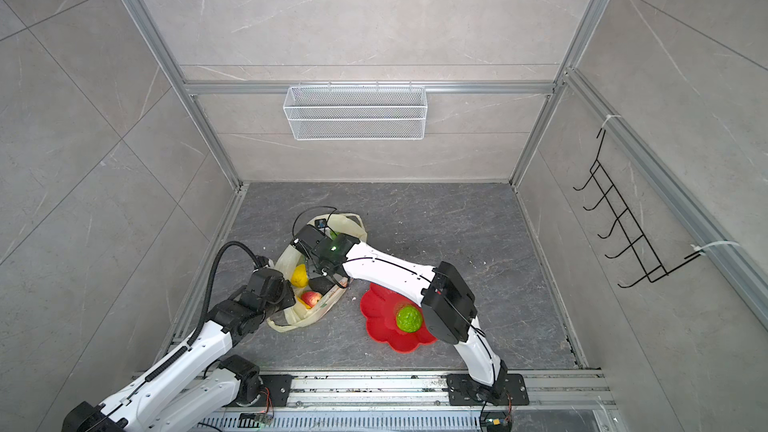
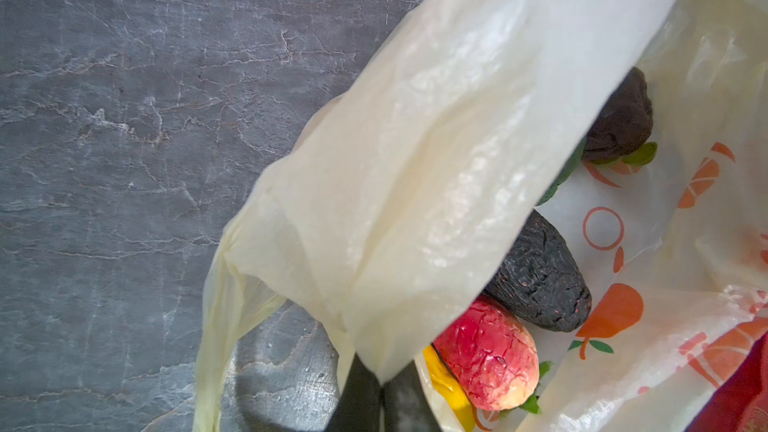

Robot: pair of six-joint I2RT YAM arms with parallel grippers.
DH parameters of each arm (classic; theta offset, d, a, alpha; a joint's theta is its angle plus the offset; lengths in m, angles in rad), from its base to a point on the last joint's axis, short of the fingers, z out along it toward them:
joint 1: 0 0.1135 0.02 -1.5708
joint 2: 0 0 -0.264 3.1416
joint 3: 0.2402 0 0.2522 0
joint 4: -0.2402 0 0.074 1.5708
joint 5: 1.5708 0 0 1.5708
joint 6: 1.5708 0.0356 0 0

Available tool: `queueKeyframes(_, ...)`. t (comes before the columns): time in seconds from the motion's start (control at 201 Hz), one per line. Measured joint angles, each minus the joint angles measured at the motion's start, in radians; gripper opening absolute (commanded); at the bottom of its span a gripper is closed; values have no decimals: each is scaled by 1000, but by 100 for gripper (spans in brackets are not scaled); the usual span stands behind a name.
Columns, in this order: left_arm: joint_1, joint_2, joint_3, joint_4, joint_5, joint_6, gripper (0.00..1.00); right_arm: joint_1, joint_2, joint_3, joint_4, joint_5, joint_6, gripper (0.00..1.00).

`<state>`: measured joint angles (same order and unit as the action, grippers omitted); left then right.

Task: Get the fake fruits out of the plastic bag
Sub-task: 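Move the right gripper back over the bag toward the dark green fruit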

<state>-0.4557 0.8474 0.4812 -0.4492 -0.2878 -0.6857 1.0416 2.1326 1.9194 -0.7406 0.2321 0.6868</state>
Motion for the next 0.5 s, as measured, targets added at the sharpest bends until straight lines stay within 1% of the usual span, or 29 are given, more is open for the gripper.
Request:
queueKeyframes(0.189,0,0,0,0,0,0,0,-32,76,21,27,-51,50,72)
queueKeyframes(0.498,0,-8,-1,0,0,0,0,-62,217,146,41,-87,108,72)
